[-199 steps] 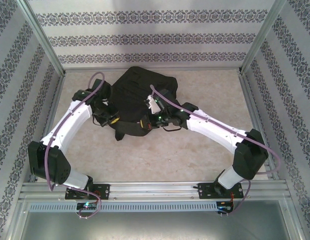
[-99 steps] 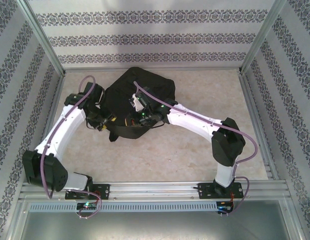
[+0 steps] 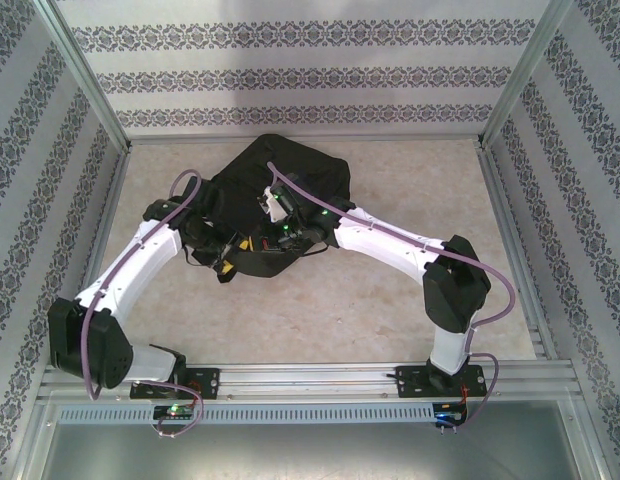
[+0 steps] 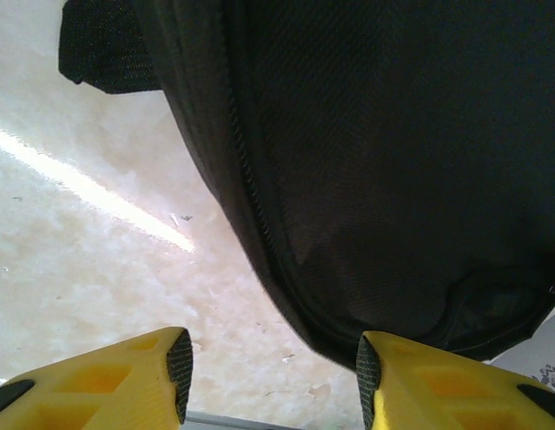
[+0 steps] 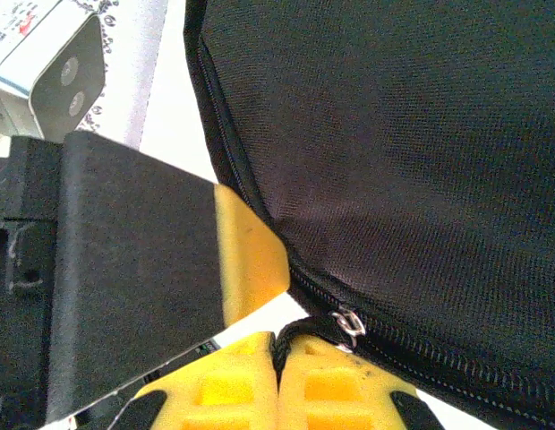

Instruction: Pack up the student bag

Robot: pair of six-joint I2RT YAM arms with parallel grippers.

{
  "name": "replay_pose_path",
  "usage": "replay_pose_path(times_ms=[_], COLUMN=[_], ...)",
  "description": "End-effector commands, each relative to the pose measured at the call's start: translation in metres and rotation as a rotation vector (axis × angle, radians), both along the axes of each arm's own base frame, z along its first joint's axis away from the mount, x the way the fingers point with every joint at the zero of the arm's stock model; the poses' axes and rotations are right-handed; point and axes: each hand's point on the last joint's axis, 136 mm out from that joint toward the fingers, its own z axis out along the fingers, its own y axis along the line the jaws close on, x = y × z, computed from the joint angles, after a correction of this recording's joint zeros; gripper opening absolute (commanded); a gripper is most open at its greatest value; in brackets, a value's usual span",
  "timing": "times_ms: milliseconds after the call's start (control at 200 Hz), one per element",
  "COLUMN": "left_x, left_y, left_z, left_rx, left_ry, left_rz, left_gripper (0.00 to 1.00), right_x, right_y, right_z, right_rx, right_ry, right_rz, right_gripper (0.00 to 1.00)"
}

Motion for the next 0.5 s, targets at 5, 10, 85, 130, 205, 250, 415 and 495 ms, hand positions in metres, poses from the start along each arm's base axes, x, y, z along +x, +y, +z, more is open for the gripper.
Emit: replay_pose_path(times_ms=[5,10,85,130,205,250,415,495], left_x=[0.007,0.006,0.008,0.008,0.008,0.007,0.003,0.001], left_y=[-0.001,-0.001,-0.002,-0.003,-0.003,-0.002,0.003,0.005], left_z=[-0.006,-0.007,-0.014,-0.018,-0.023,-0.025,-0.031,-0.034], left_rx=[0.006,0.007,0.006,0.004,0.008,0.014,0.046,0.053], left_ry=[-0.002,0.002,0.013,0.021,0.026,0.029,0.037,0.043], left_rz=[0.019,0.02,0.017,0.015,0.014,0.012,0.003,0.001], left_gripper=[0.51,0.51,0.49,0.46,0.37,0.31,0.1,0.05], right_x=[0.007,0.007,0.007,0.006,0.006,0.006,0.006,0.006], right_y=[0.002,0.002,0.002,0.002,0.001,-0.001,-0.014,-0.022], right_z=[0.029,0.029,0.029,0.028,0.026,0.026,0.021,0.018], right_rx=[0.091,0.092,0.097,0.097,0.095,0.092,0.07,0.054], right_ry=[-0.054,-0.054,-0.052,-0.047,-0.044,-0.045,-0.041,-0.037], right_rz=[-0.01,-0.011,-0.011,-0.007,-0.005,-0.006,-0.005,-0.01], right_gripper=[0.0,0.0,0.0,0.0,0.0,0.0,0.0,0.0])
